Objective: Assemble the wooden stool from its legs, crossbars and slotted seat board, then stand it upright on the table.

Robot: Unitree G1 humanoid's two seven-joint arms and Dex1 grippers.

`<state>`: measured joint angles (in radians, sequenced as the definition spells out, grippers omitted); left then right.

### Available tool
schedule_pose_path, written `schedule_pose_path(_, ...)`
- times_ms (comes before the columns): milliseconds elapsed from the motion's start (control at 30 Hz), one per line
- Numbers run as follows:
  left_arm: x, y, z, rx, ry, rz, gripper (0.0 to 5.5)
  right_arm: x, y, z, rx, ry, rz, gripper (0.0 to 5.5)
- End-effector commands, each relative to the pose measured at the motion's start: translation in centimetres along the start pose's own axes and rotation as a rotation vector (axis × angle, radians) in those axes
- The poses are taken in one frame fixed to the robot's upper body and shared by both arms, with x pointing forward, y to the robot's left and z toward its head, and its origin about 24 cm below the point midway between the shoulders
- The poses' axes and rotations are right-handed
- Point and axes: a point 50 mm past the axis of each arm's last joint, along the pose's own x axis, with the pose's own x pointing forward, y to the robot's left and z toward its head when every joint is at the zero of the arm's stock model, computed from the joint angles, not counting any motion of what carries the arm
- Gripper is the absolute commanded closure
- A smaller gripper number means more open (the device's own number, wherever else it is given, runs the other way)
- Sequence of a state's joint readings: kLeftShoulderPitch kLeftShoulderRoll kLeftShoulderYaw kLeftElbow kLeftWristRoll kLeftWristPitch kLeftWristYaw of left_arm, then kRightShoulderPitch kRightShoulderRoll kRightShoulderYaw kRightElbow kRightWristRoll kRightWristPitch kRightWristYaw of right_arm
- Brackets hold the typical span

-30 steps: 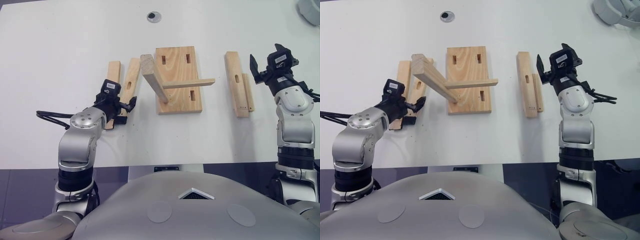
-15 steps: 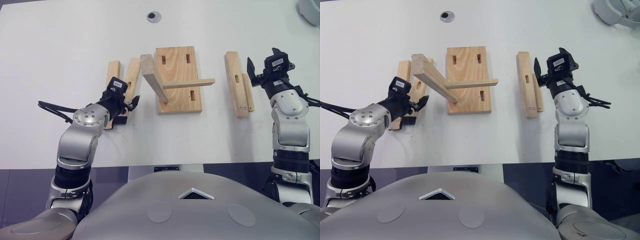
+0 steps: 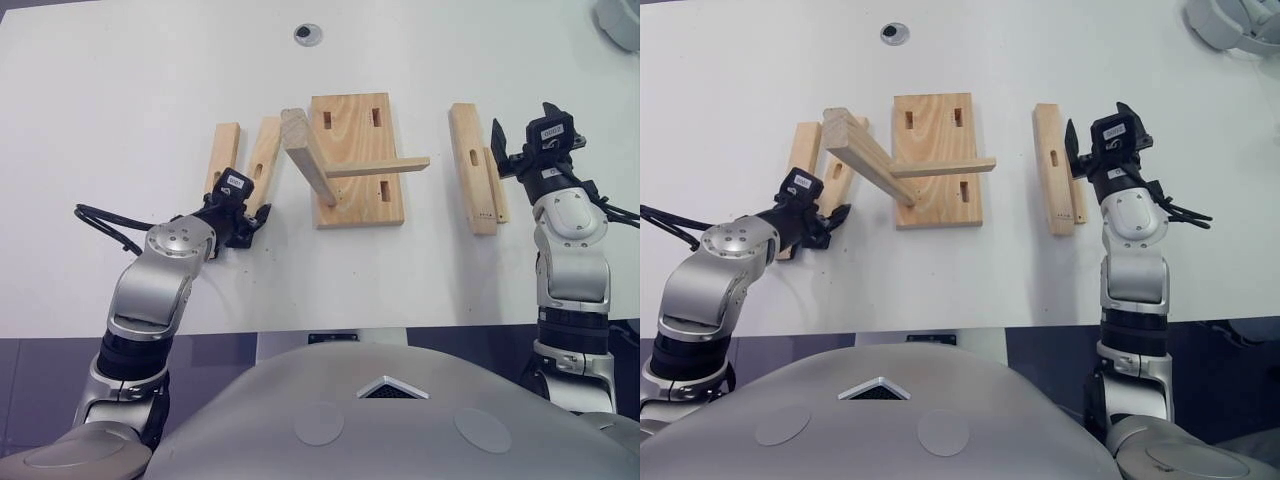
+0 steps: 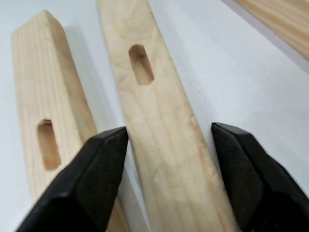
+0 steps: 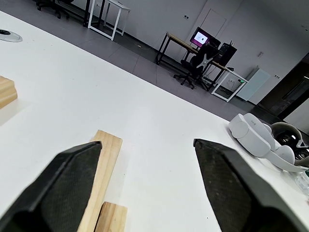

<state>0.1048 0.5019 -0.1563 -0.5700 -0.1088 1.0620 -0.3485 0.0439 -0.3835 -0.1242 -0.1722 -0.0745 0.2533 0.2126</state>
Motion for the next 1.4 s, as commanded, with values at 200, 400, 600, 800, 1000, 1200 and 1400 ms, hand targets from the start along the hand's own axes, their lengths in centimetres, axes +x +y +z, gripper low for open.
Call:
schedule_pose_path(200, 0.4, 0.9, -0.1, -0.062, -0.014, 0.091, 3.35, -0.1, -0.5, 0.6, -0.007, -0.011, -0.030, 1.94)
schedule_pose_path(400, -1.2, 2.6, 8.9, -0.355, -0.473, 0.178, 3.36, 0.6, -1.6, 2.3, 0.094, -0.091, -0.034, 1.94)
schedule_pose_path(600, -8.8, 5.2, 20.1, 0.087, -1.041, 0.269, 3.36, 0.2, -5.9, 14.2, 0.619, -0.609, 0.181, 1.94)
schedule_pose_path(800, -11.1, 2.4, 24.1, 0.350, -1.246, 0.135, 3.36, -0.6, -2.2, 25.4, 0.835, -0.780, 0.737, 1.94)
schedule_pose_path(1000, -10.4, -0.4, 24.1, 0.390, -1.281, -0.003, 3.36, -0.5, -1.5, 28.2, 1.021, -0.745, 0.936, 1.94)
schedule_pose_path(1200, -10.1, -1.9, 23.6, 0.399, -1.283, -0.091, 3.36, 0.2, -1.6, 29.0, 1.096, -0.717, 0.960, 1.94)
schedule_pose_path(1400, -9.8, -2.1, 23.2, 0.399, -1.269, -0.096, 3.36, 0.1, -2.9, 29.6, 1.187, -0.749, 0.947, 1.94)
